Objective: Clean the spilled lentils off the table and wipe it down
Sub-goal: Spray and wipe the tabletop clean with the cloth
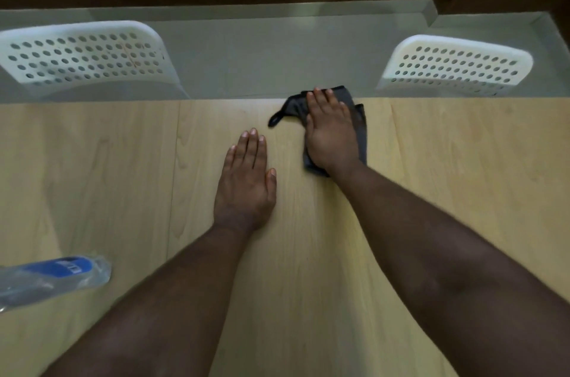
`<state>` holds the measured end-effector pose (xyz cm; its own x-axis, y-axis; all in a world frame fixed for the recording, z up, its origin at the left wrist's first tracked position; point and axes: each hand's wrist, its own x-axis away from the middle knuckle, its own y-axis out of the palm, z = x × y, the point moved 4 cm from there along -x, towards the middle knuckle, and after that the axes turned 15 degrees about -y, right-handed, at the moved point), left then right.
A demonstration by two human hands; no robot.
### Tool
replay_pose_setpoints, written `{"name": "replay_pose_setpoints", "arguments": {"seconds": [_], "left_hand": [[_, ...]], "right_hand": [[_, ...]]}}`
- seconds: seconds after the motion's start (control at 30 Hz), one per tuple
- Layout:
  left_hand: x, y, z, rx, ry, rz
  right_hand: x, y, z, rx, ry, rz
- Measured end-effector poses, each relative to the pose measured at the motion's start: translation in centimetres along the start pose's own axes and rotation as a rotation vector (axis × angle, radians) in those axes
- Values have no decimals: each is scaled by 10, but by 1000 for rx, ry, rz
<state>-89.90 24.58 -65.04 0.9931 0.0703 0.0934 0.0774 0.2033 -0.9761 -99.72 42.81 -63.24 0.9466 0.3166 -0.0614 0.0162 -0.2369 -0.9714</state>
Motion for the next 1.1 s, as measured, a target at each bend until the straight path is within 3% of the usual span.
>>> {"name": "replay_pose_setpoints", "arguments": {"seconds": [0.17, 0.3, 0.5, 0.6, 0.73, 0.9, 1.1], "left_hand": [[1, -2, -4, 14, 19, 13], [4, -5, 0, 24, 25, 7], [2, -5, 0, 33, 35, 22], [1, -2, -2, 49, 37, 29], [15, -2, -6, 33, 38, -2], [80, -1, -26, 87, 31, -51], [187, 6, -63, 82, 31, -80]], "right_hand": [[80, 8, -47, -68, -146, -62], [163, -3, -32, -40, -214, -106], [91, -5, -6, -11, 48, 29], [87, 5, -28, -25, 5, 8], [174, 15, -77, -75, -132, -42], [272, 6, -67, -27, -176, -94], [227, 5, -59, -31, 40, -15]]}}
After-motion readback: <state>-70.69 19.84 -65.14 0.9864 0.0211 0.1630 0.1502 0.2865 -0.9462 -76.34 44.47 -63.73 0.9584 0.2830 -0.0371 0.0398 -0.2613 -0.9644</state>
